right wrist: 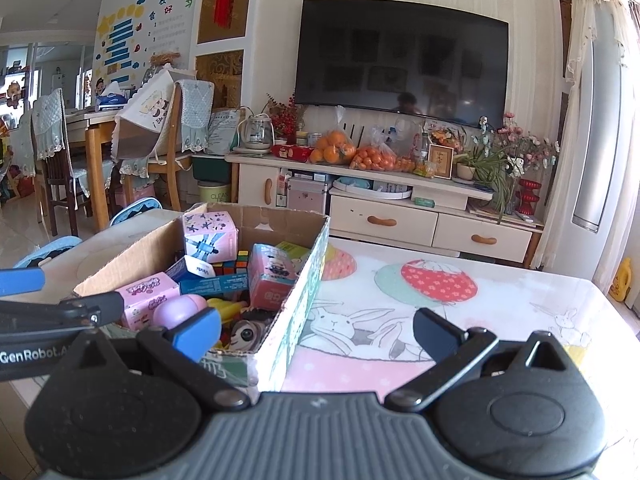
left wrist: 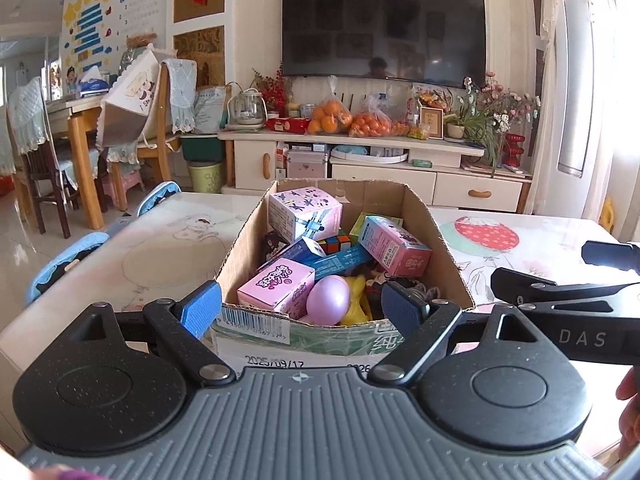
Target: Organize rigid objects
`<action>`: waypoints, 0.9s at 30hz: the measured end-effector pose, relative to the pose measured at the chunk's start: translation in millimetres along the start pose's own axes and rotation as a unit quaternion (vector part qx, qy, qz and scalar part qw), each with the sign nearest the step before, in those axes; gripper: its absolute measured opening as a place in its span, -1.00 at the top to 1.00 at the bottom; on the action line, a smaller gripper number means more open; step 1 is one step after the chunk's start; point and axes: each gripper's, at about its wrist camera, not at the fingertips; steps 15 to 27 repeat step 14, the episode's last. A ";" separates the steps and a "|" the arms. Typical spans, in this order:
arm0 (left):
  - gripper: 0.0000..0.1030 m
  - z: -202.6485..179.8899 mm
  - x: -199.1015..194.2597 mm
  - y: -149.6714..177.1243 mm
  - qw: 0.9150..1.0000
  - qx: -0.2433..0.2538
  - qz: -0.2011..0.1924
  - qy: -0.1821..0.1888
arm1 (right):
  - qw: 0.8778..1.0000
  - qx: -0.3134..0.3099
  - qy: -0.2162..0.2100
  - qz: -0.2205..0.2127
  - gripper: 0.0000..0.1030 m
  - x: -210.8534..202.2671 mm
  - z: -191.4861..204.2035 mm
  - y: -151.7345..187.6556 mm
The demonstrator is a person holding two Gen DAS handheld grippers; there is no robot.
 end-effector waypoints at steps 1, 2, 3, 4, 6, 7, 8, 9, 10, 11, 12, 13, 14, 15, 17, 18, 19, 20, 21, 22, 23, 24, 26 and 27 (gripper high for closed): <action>-1.00 -0.1 0.4 0.0 1.000 0.000 0.001 0.000 | 1.000 0.001 -0.001 0.000 -0.98 0.5 -0.8 0.5; -1.00 -0.5 0.7 -0.1 1.000 0.001 0.002 0.001 | 1.000 0.002 -0.002 0.000 -0.98 0.2 -1.4 1.0; -1.00 -0.7 0.8 0.3 1.000 0.000 0.002 0.001 | 1.000 0.004 -0.003 0.000 -0.98 0.4 -3.1 1.1; -1.00 -0.6 0.7 0.7 1.000 0.000 0.002 0.002 | 1.000 0.005 -0.004 -0.001 -0.98 0.2 -3.8 1.7; -1.00 -0.8 1.1 0.7 1.000 0.000 0.002 0.003 | 1.000 0.008 -0.005 -0.001 -0.98 0.3 -5.1 2.3; -1.00 -1.4 1.1 1.3 1.000 0.000 0.002 0.004 | 1.000 0.010 -0.006 0.000 -0.98 0.7 -6.4 2.8; -1.00 -1.8 0.6 2.3 1.000 0.001 0.002 0.004 | 1.000 0.010 -0.007 0.000 -0.98 0.9 -7.9 3.2; -1.00 -2.9 0.7 2.3 1.000 0.001 0.003 0.004 | 1.000 0.011 -0.007 -0.001 -0.98 1.2 -9.6 4.0; -1.00 -4.3 1.0 2.1 1.000 0.003 0.004 0.004 | 1.000 0.012 -0.007 0.000 -0.98 1.7 -11.5 4.6; -1.00 -6.2 1.6 1.9 1.000 0.004 0.005 0.004 | 1.000 0.014 -0.007 0.000 -0.98 2.2 -13.3 5.3; -1.00 -7.7 2.0 1.6 1.000 0.006 0.006 0.004 | 1.000 0.015 -0.008 0.000 -0.98 2.8 -15.3 5.9; -1.00 -8.6 2.4 1.2 1.000 0.007 0.007 0.004 | 1.000 0.018 -0.008 0.000 -0.98 3.3 -18.3 6.6; -1.00 -10.8 2.6 0.6 1.000 0.008 0.008 0.004 | 1.000 0.019 -0.008 -0.001 -0.98 3.5 -21.5 7.4; -1.00 -10.8 2.6 0.6 1.000 0.008 0.008 0.004 | 1.000 0.019 -0.008 -0.001 -0.98 3.5 -21.5 7.4; -1.00 -10.8 2.6 0.6 1.000 0.008 0.008 0.004 | 1.000 0.019 -0.008 -0.001 -0.98 3.5 -21.5 7.4; -1.00 -10.8 2.6 0.6 1.000 0.008 0.008 0.004 | 1.000 0.019 -0.008 -0.001 -0.98 3.5 -21.5 7.4; -1.00 -10.8 2.6 0.6 1.000 0.008 0.008 0.004 | 1.000 0.019 -0.008 -0.001 -0.98 3.5 -21.5 7.4; -1.00 -10.8 2.6 0.6 1.000 0.008 0.008 0.004 | 1.000 0.019 -0.008 -0.001 -0.98 3.5 -21.5 7.4; -1.00 -10.8 2.6 0.6 1.000 0.008 0.008 0.004 | 1.000 0.019 -0.008 -0.001 -0.98 3.5 -21.5 7.4; -1.00 -10.8 2.6 0.6 1.000 0.008 0.008 0.004 | 1.000 0.019 -0.008 -0.001 -0.98 3.5 -21.5 7.4; -1.00 -10.8 2.6 0.6 1.000 0.008 0.008 0.004 | 1.000 0.019 -0.008 -0.001 -0.98 3.5 -21.5 7.4; -1.00 -10.8 2.6 0.6 1.000 0.008 0.008 0.004 | 1.000 0.019 -0.008 -0.001 -0.98 3.5 -21.5 7.4; -1.00 -10.8 2.6 0.6 1.000 0.008 0.008 0.004 | 1.000 0.019 -0.008 -0.001 -0.98 3.5 -21.5 7.4; -1.00 -10.8 2.6 0.6 1.000 0.008 0.008 0.004 | 1.000 0.019 -0.008 -0.001 -0.98 3.5 -21.5 7.4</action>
Point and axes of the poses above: each gripper's, at about its wrist camera, not at the fingertips, and x roughly the way its jaws point, z to its left, y to its underside, and after that the axes turned 14 degrees about z, right-handed
